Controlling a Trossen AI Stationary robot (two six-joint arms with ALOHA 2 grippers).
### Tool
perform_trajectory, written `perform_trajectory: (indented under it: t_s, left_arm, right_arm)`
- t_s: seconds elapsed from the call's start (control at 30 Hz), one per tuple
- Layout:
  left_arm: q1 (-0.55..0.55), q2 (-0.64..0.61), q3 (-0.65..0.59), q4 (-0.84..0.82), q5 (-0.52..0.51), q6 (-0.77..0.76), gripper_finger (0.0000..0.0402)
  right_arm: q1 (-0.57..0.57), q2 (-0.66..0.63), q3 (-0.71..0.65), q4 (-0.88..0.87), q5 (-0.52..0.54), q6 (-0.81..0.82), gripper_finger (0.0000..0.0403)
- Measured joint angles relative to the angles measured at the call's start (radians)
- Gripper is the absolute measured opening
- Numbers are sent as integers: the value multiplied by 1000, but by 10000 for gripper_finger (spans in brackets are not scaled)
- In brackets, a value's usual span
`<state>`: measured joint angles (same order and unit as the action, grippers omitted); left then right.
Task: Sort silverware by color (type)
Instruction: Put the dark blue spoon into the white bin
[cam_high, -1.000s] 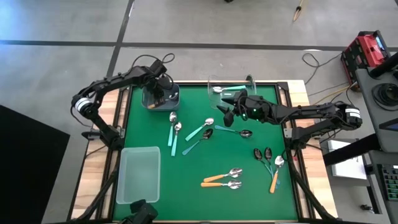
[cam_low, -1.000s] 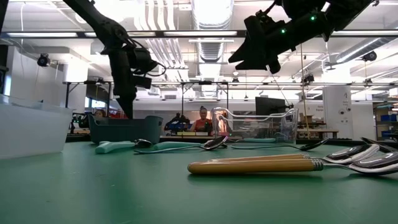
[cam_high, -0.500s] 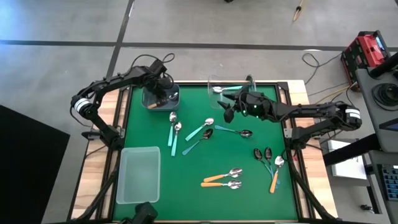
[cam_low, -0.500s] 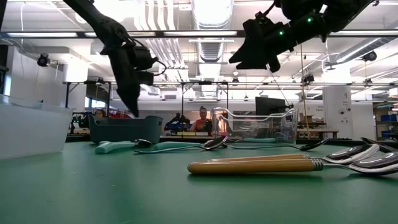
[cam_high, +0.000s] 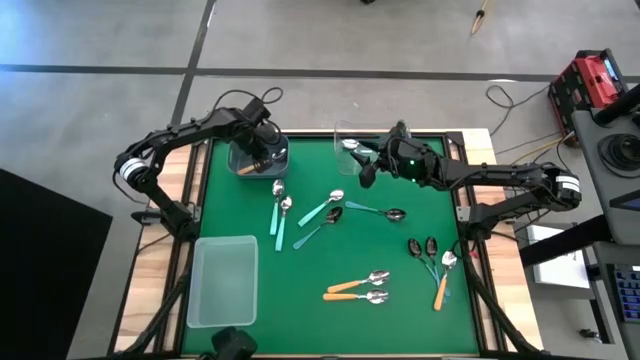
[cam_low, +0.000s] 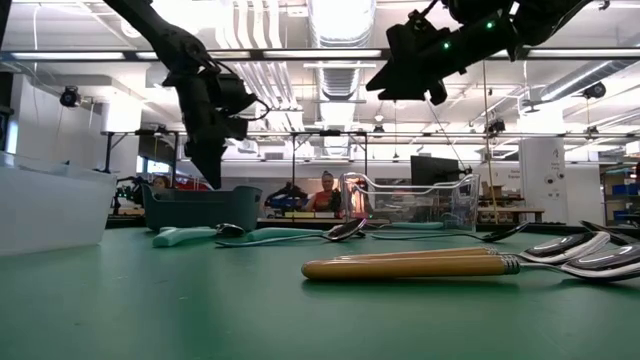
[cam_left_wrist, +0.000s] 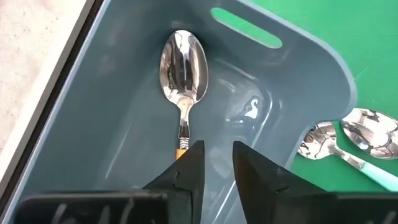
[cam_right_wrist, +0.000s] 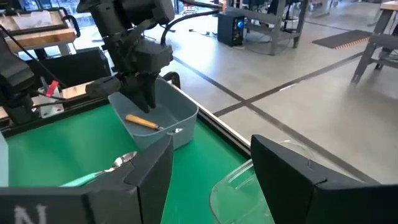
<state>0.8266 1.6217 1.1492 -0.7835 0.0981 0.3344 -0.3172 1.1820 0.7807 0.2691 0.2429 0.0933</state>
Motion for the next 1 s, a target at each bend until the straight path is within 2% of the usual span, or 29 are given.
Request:
perform_trajectory:
  t_s: [0.3, 0.5, 0.67, 0.77, 1.0]
  left_arm:
    - [-1, 16, -2, 7, -60, 12, 127]
    - [-11, -31, -3, 59, -29, -9, 129]
    - [-41, -106, -24, 172, 47, -30, 121]
    - [-75, -155, -50, 241, 51, -30, 115]
    - [-148, -288, -163, 413, 51, -41, 111]
  right_arm:
    - [0, 0, 0, -3, 70, 1, 208]
    - [0, 0, 1, -4, 71, 59, 208]
    - [0, 0, 16, -7, -39, 127, 208]
    - [7, 0, 29, -14, -109, 160, 208]
    - [43, 0, 112, -197, -121, 166, 207]
